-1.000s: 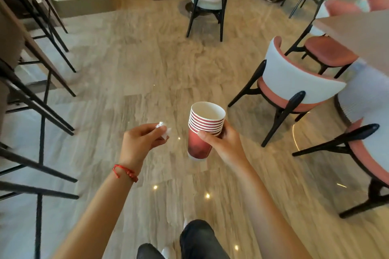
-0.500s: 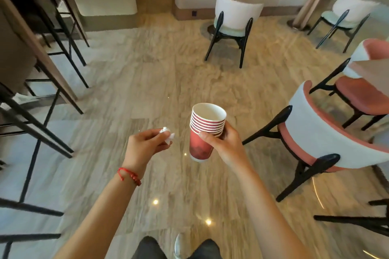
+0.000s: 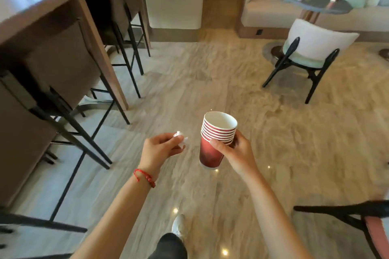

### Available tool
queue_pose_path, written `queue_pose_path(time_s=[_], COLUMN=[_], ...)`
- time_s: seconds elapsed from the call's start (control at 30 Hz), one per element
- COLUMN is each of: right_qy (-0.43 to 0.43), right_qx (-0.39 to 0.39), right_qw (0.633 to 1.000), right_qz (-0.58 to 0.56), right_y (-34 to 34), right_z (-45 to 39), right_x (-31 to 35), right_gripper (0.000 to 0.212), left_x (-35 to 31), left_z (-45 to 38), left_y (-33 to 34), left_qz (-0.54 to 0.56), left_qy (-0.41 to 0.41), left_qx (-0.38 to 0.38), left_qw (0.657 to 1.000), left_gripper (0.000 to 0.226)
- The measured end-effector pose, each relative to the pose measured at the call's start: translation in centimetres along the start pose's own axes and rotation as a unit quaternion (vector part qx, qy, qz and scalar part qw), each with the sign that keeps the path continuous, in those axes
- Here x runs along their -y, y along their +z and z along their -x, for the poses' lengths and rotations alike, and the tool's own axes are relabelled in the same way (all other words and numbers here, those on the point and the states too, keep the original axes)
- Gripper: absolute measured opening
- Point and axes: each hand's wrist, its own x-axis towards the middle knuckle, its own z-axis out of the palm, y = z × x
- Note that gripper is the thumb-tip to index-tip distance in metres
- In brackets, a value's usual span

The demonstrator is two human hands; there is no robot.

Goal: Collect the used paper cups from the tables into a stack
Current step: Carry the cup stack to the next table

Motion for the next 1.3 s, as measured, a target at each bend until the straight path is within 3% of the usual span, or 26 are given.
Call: queue_pose_path(time_s=[0.37,0.73,1.0,1.3], right_qy=[-0.006,-0.014,-0.001,0.003], right_qx=[0.048,0.032,0.011,-0.015], right_qw=[0.999,0.999,1.0,1.0], right_qz=[-0.006,-0.008,-0.015,-0.008], right_y=[3.5,-2.5,-6.0,-6.5], right_z=[-21.6,-44.4,-58.7,-76.8], right_x=[0.8,0.4,0.8,-1.1], right_gripper=[0.036,0.038,0.052,0.039], left_x=[-7.3,-11.7,-14.8,-17.7], left_z=[-19.4,-39.9,-53.0,-71.9], left_y=[1.7,13.0,19.9,24.0], left_qz=[0.004,0.008,-0.004,-0.017], left_qy=[-0.001,0.004,0.0,-0.008], left_qx=[-0.038,-0.03,-0.016,0.019], left_qw=[0.999,1.0,1.0,1.0], left_gripper=[0.006,0.007,0.01,0.009])
